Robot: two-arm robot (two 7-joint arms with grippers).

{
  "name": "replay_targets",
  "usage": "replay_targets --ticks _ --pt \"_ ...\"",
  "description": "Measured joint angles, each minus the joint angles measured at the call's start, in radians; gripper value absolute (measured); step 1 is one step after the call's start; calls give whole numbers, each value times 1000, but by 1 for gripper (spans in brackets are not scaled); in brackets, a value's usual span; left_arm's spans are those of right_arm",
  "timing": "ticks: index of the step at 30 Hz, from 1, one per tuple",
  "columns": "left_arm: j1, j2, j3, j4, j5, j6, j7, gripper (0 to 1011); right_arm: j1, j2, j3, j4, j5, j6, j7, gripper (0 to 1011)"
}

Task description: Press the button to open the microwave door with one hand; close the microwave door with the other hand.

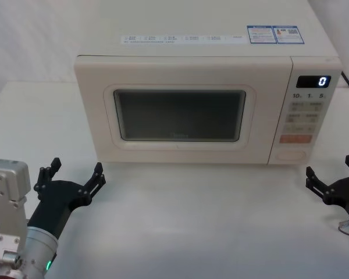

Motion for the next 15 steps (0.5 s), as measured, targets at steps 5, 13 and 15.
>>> replay_targets --ticks 5,13,15 --pt "0 0 0 0 0 0 0 1001 0 0 0 0 0 0 0 1002" --pt "0 0 0 -1 1 1 1 1001 0 0 0 0 0 0 0 1002" --pt "0 0 0 -1 1 1 1 1001 0 0 0 0 0 0 0 1002"
